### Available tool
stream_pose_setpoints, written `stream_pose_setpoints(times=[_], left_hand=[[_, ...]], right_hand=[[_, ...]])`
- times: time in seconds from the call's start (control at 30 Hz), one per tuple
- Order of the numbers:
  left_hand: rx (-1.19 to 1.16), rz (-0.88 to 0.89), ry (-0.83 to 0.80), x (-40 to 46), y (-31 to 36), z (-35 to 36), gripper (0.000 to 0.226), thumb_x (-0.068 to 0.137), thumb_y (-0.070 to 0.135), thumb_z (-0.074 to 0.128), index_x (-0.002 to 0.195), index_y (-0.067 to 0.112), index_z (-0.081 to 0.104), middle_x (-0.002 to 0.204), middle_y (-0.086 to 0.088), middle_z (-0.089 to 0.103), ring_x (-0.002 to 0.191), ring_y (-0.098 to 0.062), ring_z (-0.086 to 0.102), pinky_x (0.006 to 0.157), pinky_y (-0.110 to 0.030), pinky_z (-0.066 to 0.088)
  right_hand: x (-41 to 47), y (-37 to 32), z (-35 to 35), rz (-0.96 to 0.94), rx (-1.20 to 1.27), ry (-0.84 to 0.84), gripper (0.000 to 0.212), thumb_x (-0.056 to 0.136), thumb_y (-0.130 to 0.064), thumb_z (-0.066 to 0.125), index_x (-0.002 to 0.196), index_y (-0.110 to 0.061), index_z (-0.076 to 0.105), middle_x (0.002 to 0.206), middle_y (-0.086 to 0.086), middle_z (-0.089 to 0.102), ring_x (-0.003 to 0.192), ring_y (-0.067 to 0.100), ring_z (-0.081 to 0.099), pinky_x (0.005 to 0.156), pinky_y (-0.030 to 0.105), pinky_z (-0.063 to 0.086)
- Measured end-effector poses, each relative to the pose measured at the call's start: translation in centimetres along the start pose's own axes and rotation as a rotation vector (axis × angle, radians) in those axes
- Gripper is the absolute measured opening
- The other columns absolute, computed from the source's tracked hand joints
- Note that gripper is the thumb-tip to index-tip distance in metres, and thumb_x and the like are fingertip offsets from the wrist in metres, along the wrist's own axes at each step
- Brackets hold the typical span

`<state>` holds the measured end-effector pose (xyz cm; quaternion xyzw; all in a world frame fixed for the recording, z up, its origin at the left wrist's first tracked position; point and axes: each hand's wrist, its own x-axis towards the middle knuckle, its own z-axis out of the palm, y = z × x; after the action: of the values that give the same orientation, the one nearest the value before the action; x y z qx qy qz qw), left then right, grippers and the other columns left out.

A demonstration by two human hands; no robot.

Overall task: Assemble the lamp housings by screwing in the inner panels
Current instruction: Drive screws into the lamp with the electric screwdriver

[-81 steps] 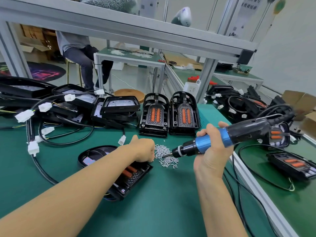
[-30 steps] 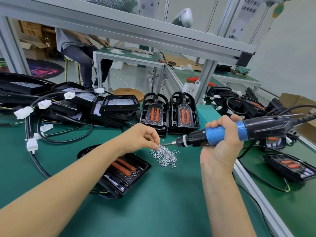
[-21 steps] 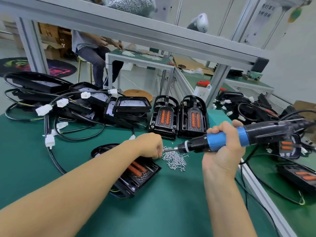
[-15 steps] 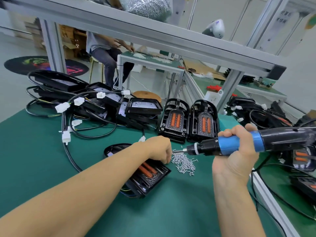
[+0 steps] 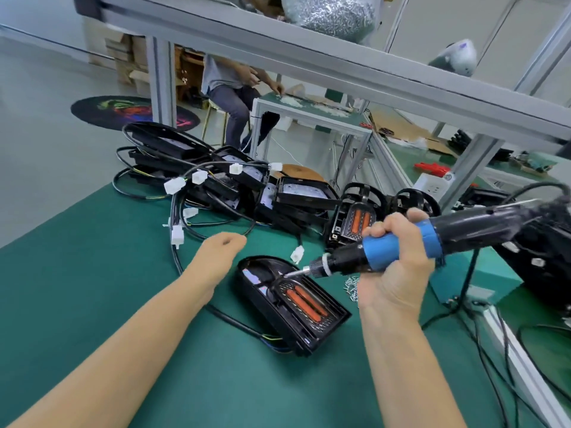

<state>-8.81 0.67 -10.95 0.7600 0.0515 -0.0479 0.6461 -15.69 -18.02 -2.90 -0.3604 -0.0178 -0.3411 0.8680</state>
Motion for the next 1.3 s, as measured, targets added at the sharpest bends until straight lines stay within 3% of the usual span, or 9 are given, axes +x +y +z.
stream_pose_setpoints(times=[0.07, 0.17, 0.3, 0.53, 0.7, 0.83, 0.97, 1.13, 1.3], left_hand=[[-0.064, -0.068, -0.043, -0.4, -0.8, 0.2, 0.025, 0.097, 0.031, 0.051, 0.114, 0.016, 0.06, 0.119, -0.004, 0.059, 0.108, -0.02, 0.054, 0.098, -0.035, 0.039], [-0.032, -0.058, -0.044, -0.8, -0.9, 1.1, 0.034, 0.097, 0.033, 0.049, 0.123, 0.013, 0.058, 0.122, -0.001, 0.059, 0.114, -0.02, 0.052, 0.092, -0.031, 0.036], [0.037, -0.001, -0.02, -1.2, -0.6, 1.8, 0.018, 0.098, 0.025, 0.041, 0.088, 0.016, 0.054, 0.089, 0.002, 0.051, 0.084, -0.019, 0.041, 0.07, -0.029, 0.031], [0.052, -0.015, 0.012, -1.2, -1.1, 2.6, 0.017, 0.101, 0.028, 0.036, 0.087, 0.019, 0.04, 0.072, 0.011, 0.037, 0.087, -0.018, 0.036, 0.077, -0.03, 0.028], [0.048, -0.006, 0.013, -1.0, -1.4, 2.9, 0.013, 0.1, 0.027, 0.036, 0.09, 0.019, 0.039, 0.079, 0.007, 0.038, 0.086, -0.017, 0.035, 0.077, -0.031, 0.027], [0.024, -0.008, 0.021, -1.0, -1.7, 2.9, 0.014, 0.098, 0.03, 0.039, 0.088, 0.021, 0.042, 0.091, 0.0, 0.043, 0.084, -0.017, 0.036, 0.076, -0.031, 0.028], [0.016, 0.012, 0.024, -0.9, -1.9, 2.8, 0.014, 0.098, 0.031, 0.041, 0.087, 0.022, 0.044, 0.09, 0.0, 0.044, 0.082, -0.016, 0.037, 0.076, -0.031, 0.028], [0.051, 0.023, 0.007, -0.4, -2.1, 2.6, 0.02, 0.097, 0.035, 0.045, 0.084, 0.021, 0.052, 0.086, -0.003, 0.053, 0.08, -0.017, 0.044, 0.076, -0.033, 0.033], [0.202, 0.093, 0.033, 0.4, -1.1, 1.8, 0.028, 0.096, 0.034, 0.047, 0.076, 0.016, 0.054, 0.081, 0.0, 0.053, 0.079, -0.019, 0.044, 0.07, -0.032, 0.034]], right_hand=[[-0.5, 1.2, 0.8, 0.033, -0.026, -0.032, 0.026, 0.073, 0.0, 0.059, 0.091, -0.016, 0.051, 0.058, -0.004, 0.051, 0.049, 0.01, 0.052, 0.054, 0.022, 0.047], [-1.1, 2.7, 1.6, 0.051, -0.112, -0.086, 0.027, 0.073, -0.002, 0.061, 0.093, -0.016, 0.051, 0.057, -0.005, 0.055, 0.051, 0.011, 0.054, 0.055, 0.023, 0.047], [-1.5, 3.6, 2.0, 0.033, -0.204, -0.099, 0.029, 0.071, -0.004, 0.062, 0.096, -0.016, 0.052, 0.056, -0.006, 0.056, 0.055, 0.015, 0.053, 0.065, 0.031, 0.046], [-1.6, 4.0, 2.0, 0.012, -0.254, -0.131, 0.026, 0.074, -0.004, 0.063, 0.096, -0.015, 0.054, 0.061, -0.007, 0.057, 0.055, 0.014, 0.053, 0.062, 0.028, 0.047], [-1.8, 4.3, 2.0, 0.012, -0.281, -0.156, 0.026, 0.071, -0.003, 0.064, 0.065, -0.028, 0.061, 0.064, -0.005, 0.056, 0.057, 0.016, 0.052, 0.068, 0.035, 0.044], [-1.8, 4.2, 2.2, 0.012, -0.305, -0.196, 0.027, 0.071, -0.002, 0.063, 0.061, -0.027, 0.059, 0.064, -0.003, 0.055, 0.058, 0.016, 0.052, 0.063, 0.029, 0.046], [-2.0, 3.9, 2.2, 0.032, -0.304, -0.19, 0.024, 0.073, -0.004, 0.065, 0.065, -0.025, 0.059, 0.065, -0.001, 0.055, 0.06, 0.016, 0.053, 0.063, 0.025, 0.048], [-2.0, 2.3, 1.6, 0.024, -0.266, -0.08, 0.03, 0.072, -0.007, 0.068, 0.097, -0.017, 0.054, 0.065, -0.003, 0.057, 0.063, 0.015, 0.055, 0.072, 0.031, 0.048], [-0.3, -2.6, -1.0, -0.134, -0.15, 0.071, 0.03, 0.074, -0.003, 0.063, 0.099, -0.017, 0.053, 0.06, -0.006, 0.057, 0.056, 0.012, 0.055, 0.063, 0.025, 0.049]])
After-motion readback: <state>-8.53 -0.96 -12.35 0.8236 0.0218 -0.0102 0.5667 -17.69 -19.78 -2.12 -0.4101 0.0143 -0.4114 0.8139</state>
